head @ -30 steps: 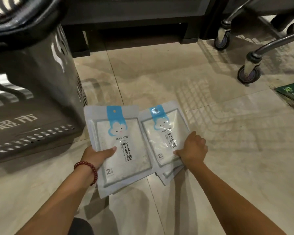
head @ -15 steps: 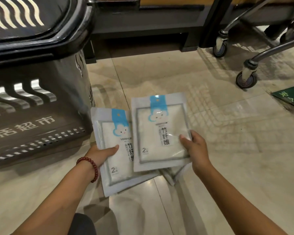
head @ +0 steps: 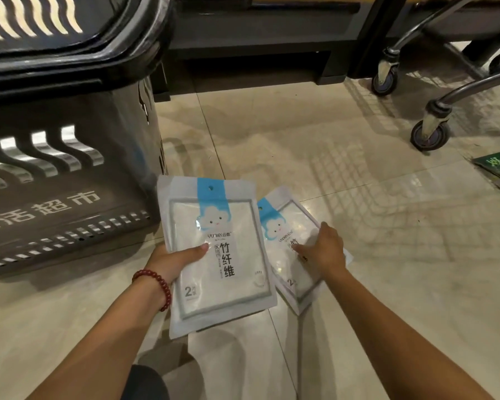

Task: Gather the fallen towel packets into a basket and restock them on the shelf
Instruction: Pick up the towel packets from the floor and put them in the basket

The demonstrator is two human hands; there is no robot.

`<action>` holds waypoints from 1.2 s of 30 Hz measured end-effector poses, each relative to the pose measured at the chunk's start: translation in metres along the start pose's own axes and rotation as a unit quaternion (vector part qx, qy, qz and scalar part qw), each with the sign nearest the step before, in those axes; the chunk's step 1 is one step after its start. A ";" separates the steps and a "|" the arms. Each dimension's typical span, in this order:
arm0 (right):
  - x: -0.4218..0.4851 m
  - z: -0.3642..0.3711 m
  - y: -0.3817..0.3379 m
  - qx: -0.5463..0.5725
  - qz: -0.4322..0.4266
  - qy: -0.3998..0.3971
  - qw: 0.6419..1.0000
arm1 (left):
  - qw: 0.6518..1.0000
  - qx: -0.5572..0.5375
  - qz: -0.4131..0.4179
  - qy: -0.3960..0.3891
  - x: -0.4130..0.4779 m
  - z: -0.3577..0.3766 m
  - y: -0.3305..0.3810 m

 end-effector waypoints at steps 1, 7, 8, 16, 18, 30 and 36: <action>0.005 -0.001 0.007 -0.045 0.016 -0.027 0.998 | 1.000 0.001 -0.001 0.001 0.000 -0.001 -0.002; 0.005 0.012 0.010 -0.237 -0.009 -0.027 0.971 | 0.999 0.027 -0.022 -0.018 0.000 -0.002 -0.006; 0.003 0.012 0.007 -0.249 -0.019 -0.014 0.968 | 0.999 0.029 -0.024 -0.020 0.000 -0.002 -0.006; -0.038 -0.043 -0.018 -0.080 -0.050 0.090 0.991 | 0.996 0.075 0.007 -0.058 -0.003 0.021 0.010; -0.062 -0.064 -0.022 -0.003 -0.012 0.114 0.993 | 0.995 0.074 -0.001 -0.060 -0.021 0.027 0.015; -0.197 -0.216 -0.079 0.162 0.131 0.087 0.974 | 0.992 0.044 -0.118 0.017 -0.208 0.025 0.065; -0.227 -0.320 -0.135 0.205 0.124 0.080 0.968 | 0.990 0.036 -0.129 0.050 -0.324 0.022 0.141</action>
Point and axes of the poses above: each hand's wrist, its own x-axis towards the middle knuckle, its own z-axis out of the palm, y = z × x, the point moved 1 cm from there along x, towards the middle knuckle, and after that the axes turned 6 degrees about -z, right-handed, at the moved point
